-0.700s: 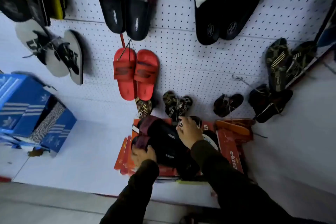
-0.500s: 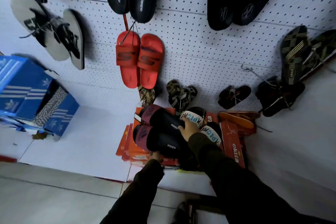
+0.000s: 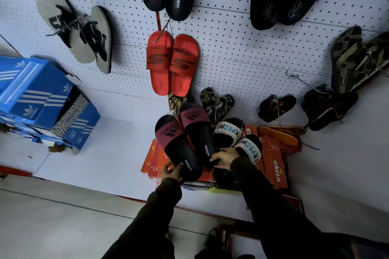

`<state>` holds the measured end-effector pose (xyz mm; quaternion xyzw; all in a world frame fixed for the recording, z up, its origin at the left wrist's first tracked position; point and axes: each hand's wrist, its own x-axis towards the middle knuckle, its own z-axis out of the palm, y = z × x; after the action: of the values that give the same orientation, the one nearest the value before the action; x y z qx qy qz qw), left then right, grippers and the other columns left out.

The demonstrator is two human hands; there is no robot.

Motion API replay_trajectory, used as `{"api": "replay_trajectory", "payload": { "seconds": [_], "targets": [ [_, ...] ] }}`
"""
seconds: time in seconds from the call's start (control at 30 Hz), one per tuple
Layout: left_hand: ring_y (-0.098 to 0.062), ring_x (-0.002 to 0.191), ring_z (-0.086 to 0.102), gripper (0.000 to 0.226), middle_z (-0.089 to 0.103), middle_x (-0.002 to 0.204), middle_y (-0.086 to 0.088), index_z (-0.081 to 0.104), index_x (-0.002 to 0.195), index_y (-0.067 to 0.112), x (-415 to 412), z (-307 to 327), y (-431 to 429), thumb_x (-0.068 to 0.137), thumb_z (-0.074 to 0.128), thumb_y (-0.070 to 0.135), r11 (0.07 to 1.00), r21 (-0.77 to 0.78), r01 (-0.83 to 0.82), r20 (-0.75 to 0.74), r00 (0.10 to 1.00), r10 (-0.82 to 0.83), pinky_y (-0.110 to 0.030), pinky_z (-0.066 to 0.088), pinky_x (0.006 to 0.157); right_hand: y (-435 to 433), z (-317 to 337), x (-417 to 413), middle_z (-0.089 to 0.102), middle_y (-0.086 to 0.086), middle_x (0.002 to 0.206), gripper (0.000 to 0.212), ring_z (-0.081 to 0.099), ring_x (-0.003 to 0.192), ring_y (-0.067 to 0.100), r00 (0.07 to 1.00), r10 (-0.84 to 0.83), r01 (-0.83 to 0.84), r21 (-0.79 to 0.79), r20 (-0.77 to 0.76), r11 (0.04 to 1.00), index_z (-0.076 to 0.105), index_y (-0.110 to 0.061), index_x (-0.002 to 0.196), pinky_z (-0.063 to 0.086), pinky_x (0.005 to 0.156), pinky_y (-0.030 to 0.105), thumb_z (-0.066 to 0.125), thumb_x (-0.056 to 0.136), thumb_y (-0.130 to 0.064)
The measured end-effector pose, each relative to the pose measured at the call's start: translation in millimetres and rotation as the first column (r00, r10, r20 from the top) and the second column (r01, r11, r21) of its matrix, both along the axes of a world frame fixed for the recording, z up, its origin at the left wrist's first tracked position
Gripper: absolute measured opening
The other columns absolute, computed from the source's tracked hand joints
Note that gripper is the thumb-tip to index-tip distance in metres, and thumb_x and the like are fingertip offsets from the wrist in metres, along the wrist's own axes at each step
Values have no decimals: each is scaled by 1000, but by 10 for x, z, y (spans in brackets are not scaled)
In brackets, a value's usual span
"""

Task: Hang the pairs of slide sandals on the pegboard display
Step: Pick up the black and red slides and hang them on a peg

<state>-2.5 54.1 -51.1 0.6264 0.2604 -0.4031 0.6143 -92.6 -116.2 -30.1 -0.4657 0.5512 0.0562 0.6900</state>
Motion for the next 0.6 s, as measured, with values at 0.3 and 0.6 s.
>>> {"api": "replay_trajectory", "payload": {
  "seconds": [0.3, 0.6],
  "targets": [
    [-30, 109, 61, 49, 59, 132, -22, 52, 134, 9, 435, 691, 120, 87, 64, 3, 972, -167, 164, 420, 904, -80, -51, 48, 101, 94, 580, 179, 56, 11, 140, 103, 53, 132, 33, 953, 277, -209, -396, 122, 894, 27, -21, 152, 46, 109, 52, 80, 68, 8],
    [-37, 113, 62, 47, 61, 131, -19, 55, 130, 13, 1080, 1702, -60, 85, 68, 7, 934, -295, 203, 667, 743, 49, -54, 49, 102, 42, 1554, 668, 66, 13, 130, 66, 69, 112, 17, 826, 282, 63, -577, 488, 815, 42, -19, 137, 55, 99, 33, 72, 83, 3]
  ]
}}
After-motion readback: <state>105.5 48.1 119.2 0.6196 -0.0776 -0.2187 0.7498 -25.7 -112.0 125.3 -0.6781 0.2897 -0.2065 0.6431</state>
